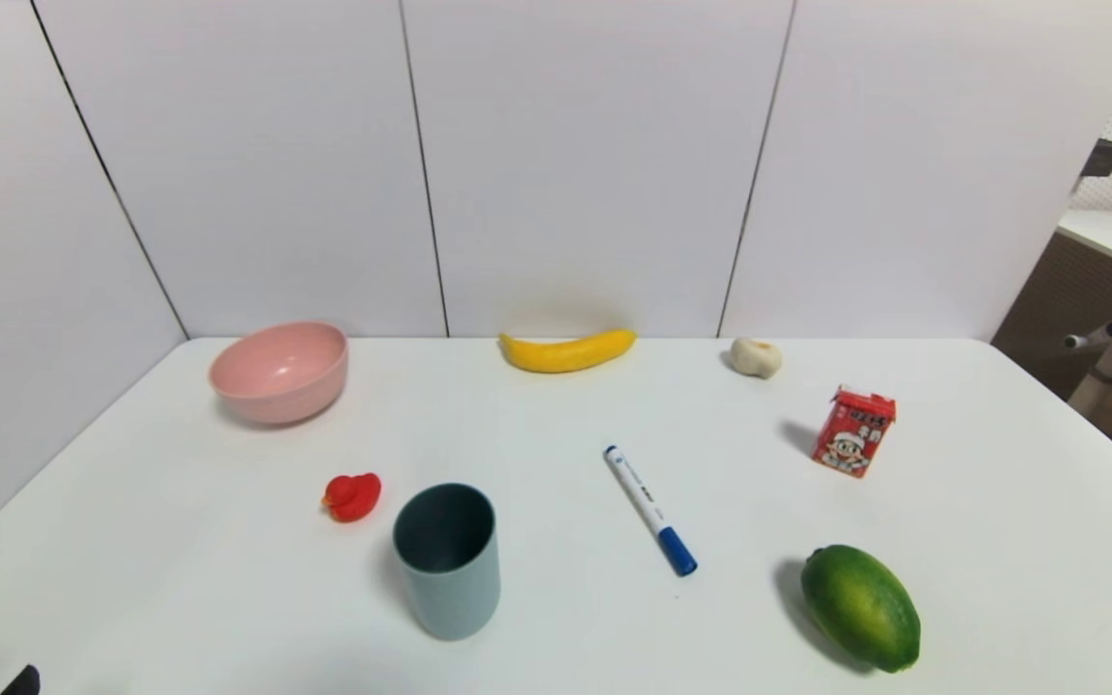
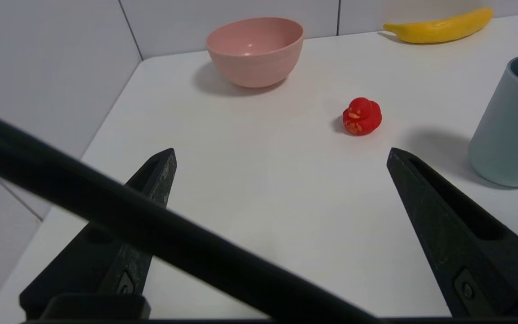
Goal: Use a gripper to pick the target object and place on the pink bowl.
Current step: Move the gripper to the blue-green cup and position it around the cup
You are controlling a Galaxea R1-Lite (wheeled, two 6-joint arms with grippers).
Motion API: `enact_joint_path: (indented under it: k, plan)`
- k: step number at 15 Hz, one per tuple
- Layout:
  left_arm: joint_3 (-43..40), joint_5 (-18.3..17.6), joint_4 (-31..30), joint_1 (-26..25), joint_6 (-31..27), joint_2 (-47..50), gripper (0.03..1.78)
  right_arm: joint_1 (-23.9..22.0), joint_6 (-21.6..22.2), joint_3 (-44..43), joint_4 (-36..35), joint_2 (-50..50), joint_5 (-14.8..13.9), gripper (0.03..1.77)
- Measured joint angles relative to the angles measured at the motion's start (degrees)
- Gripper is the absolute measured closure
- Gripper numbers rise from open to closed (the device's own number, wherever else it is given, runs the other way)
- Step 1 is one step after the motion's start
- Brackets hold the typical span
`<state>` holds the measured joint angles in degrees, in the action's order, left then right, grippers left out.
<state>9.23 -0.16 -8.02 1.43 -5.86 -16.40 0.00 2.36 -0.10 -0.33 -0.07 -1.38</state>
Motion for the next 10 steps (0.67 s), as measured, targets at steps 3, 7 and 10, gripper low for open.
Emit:
enact_joint_path:
  k: [3, 7, 10]
  plan:
    - [6.92, -1.77, -0.16, 3.36, -5.10, -8.66, 0.12, 0.00, 0.00, 0.00, 0.02, 0.00, 0.01, 0.09]
    - [15.13, -3.61, -0.24, 12.04, -6.97, -21.94, 0.12, 0.00, 0.00, 0.00, 0.02, 0.00, 0.00, 0.09]
    - [17.29, -4.38, -2.04, 19.05, -6.75, -29.93, 0.12, 0.00, 0.00, 0.00, 0.02, 0.00, 0.00, 0.09]
